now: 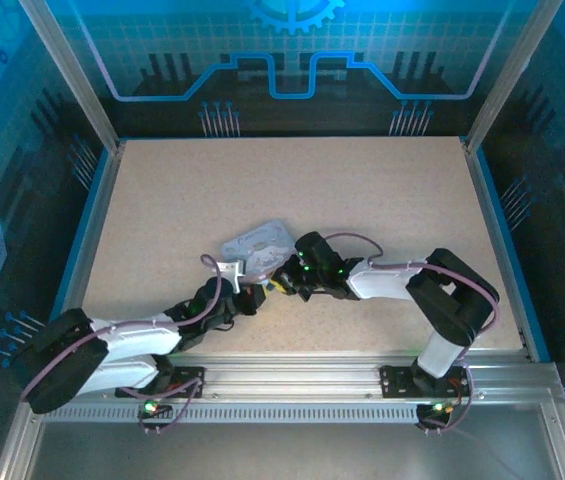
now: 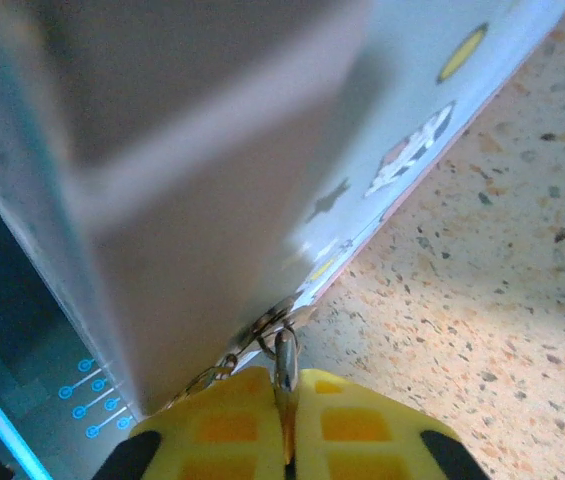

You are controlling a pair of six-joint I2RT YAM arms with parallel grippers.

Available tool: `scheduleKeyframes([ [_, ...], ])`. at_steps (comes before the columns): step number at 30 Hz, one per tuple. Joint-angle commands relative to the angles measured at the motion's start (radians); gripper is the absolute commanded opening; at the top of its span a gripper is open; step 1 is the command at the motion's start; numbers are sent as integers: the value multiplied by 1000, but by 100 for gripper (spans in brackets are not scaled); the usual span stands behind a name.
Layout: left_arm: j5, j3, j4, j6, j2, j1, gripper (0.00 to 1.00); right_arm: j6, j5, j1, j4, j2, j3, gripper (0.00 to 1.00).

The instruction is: Unlock the padlock with the key

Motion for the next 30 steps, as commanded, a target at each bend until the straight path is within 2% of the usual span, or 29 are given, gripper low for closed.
scheduleKeyframes([
  [1, 114, 10, 216, -128, 15, 8, 0, 18, 13, 17, 69, 32, -11, 0],
  [3, 114, 20, 201, -121, 17, 9, 3, 18, 17, 17, 70, 34, -12, 0],
  [6, 116, 36, 127, -81, -10, 12, 29, 5, 18, 12, 57, 33, -8, 0],
  [9, 110, 67, -45, 8, -101, 14, 42, -22, 25, 5, -3, 19, 1, 0],
  [14, 83, 176, -448, 293, -277, 14, 44, -67, 20, -14, -92, 2, 33, 0],
  [16, 79, 233, -574, 432, -300, 6, 41, -85, 10, -20, -138, -2, 58, 0],
  [18, 30, 280, -663, 585, -293, -37, 40, -102, 3, -24, -184, -6, 85, 0],
  [22, -122, 332, -721, 778, -221, -166, 41, -122, -10, -37, -249, -14, 96, 0],
  [26, -206, 321, -667, 802, -159, -218, 40, -150, -24, -56, -312, -20, 154, 0],
  [30, -229, 304, -622, 803, -105, -231, 40, -157, -50, -72, -343, -18, 173, 0],
])
